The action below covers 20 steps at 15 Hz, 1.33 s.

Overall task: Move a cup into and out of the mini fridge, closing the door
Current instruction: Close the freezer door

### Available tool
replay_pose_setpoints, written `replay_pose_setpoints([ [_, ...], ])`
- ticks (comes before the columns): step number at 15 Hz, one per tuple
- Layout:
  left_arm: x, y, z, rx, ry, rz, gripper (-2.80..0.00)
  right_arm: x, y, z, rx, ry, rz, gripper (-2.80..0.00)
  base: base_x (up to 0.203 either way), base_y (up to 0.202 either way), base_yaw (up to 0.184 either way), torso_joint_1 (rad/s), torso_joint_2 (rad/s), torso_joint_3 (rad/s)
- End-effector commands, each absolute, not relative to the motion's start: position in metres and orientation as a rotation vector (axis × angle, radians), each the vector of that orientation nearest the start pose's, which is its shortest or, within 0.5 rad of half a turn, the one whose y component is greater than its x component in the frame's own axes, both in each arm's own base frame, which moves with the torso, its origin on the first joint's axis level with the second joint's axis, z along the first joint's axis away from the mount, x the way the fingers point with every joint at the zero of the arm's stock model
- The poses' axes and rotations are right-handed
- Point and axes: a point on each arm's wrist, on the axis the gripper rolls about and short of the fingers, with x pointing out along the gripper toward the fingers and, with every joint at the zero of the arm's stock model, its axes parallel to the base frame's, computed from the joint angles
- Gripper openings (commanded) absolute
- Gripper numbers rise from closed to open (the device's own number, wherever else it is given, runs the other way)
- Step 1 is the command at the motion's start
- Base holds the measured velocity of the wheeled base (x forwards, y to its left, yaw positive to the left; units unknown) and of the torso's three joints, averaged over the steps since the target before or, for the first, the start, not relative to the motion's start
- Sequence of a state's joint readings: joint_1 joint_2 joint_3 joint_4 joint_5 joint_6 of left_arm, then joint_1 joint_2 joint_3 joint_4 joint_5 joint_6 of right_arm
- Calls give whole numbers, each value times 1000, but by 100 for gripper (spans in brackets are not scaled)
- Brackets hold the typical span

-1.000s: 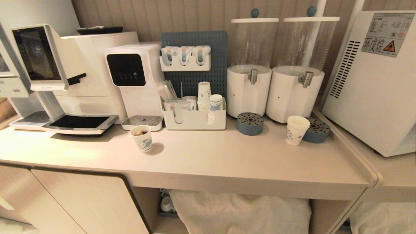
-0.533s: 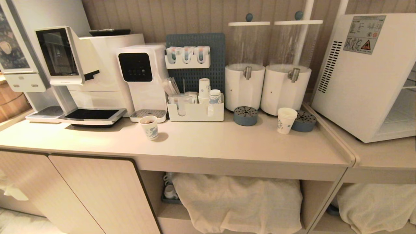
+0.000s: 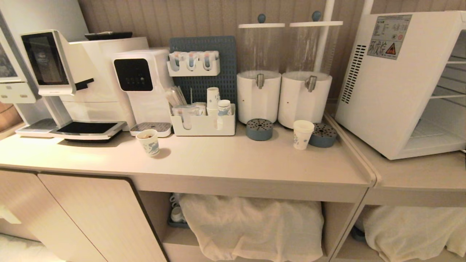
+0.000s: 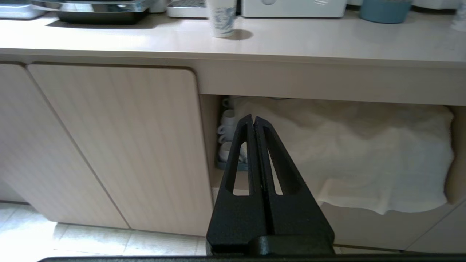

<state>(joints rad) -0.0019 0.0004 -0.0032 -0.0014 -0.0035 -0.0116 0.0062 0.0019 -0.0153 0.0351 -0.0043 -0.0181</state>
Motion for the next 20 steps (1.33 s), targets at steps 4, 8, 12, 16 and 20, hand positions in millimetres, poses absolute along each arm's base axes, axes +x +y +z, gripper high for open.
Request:
replay_pose_setpoints([
  [4,-23,0,76,-12,-6,-5,-280,-24,0,76,-20,23,2,-280,0,-194,-1,-1,3,3],
  [8,-23,0,76,-12,-6,-5,-280,-24,0,76,-20,25,2,-280,0,-194,-1,3,3,4],
  [12,-23,0,76,-12,-6,-5,-280,-24,0,76,-19,26,2,-280,0,-190,-4,2,2,1],
  [16,-23,0,76,-12,-6,-5,-280,-24,0,76,-19,26,2,-280,0,-194,0,3,2,2],
  [20,-23,0,76,-12,-6,-5,-280,-24,0,76,-19,26,2,-280,0,-193,1,5,1,4],
])
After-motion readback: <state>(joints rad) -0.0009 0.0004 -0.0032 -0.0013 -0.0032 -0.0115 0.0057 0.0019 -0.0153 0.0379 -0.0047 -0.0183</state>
